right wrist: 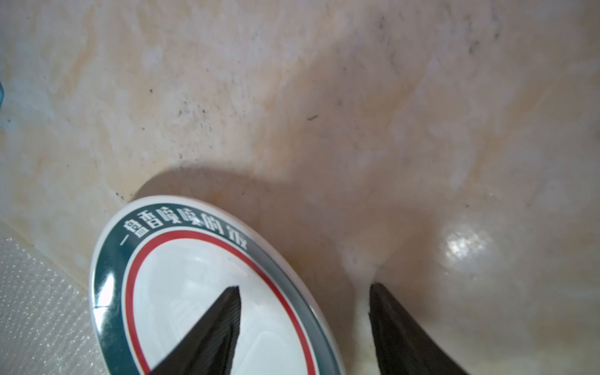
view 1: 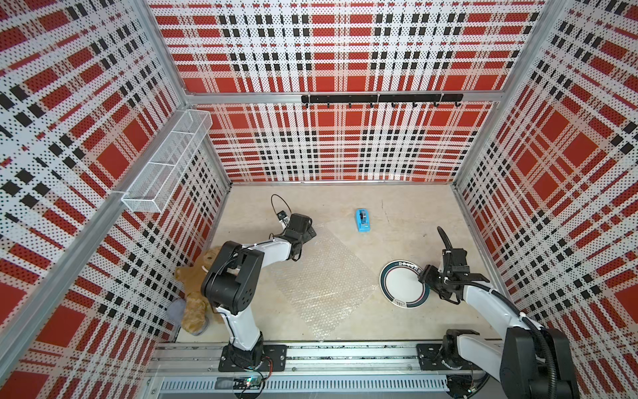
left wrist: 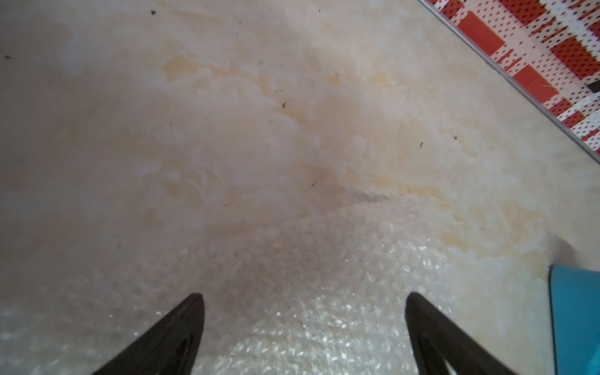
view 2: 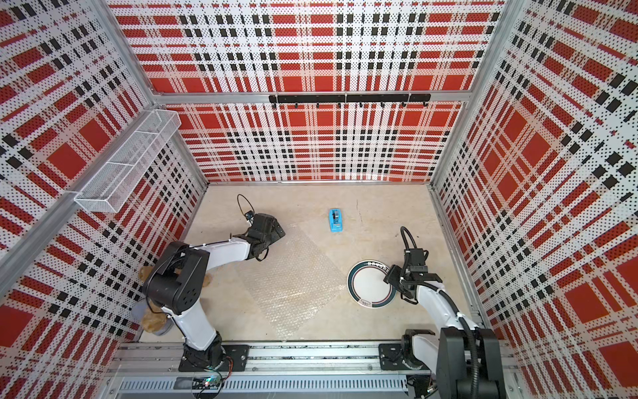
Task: Wrap dinner plates in bubble wrap
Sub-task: Move the bubble wrap to the center of the board.
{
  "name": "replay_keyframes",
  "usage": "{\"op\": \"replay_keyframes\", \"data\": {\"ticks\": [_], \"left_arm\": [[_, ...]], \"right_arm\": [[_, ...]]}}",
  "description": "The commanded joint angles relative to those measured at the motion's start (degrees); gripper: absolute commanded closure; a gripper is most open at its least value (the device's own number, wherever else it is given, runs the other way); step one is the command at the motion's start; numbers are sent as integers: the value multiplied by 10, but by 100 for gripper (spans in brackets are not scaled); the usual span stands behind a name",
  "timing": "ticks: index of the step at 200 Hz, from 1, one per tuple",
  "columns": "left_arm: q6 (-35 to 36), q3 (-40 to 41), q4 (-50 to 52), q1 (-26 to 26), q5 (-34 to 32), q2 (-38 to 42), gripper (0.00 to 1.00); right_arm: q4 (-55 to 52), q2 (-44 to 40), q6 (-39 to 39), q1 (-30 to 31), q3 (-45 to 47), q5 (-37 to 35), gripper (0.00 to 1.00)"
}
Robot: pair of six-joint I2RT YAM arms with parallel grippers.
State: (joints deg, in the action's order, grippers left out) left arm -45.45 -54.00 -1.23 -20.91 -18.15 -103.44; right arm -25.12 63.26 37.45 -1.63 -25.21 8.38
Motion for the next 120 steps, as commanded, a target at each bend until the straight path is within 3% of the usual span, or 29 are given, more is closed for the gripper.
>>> {"op": "replay_keyframes", "data": {"ticks": [1, 55, 79, 120], "left_arm": [[18, -20, -20, 2, 12, -26, 2], [62, -100, -25, 7, 16, -116, 2], [91, -144, -25, 7, 26, -154, 2], [119, -188, -23, -4, 34, -167, 2]], "right_arm": [[-13, -11, 10, 1, 18, 13, 44], [28, -35, -11, 5, 32, 45, 77], [25, -50, -15, 7, 27, 47, 97], [27, -111, -28, 10, 5, 64, 100]]}}
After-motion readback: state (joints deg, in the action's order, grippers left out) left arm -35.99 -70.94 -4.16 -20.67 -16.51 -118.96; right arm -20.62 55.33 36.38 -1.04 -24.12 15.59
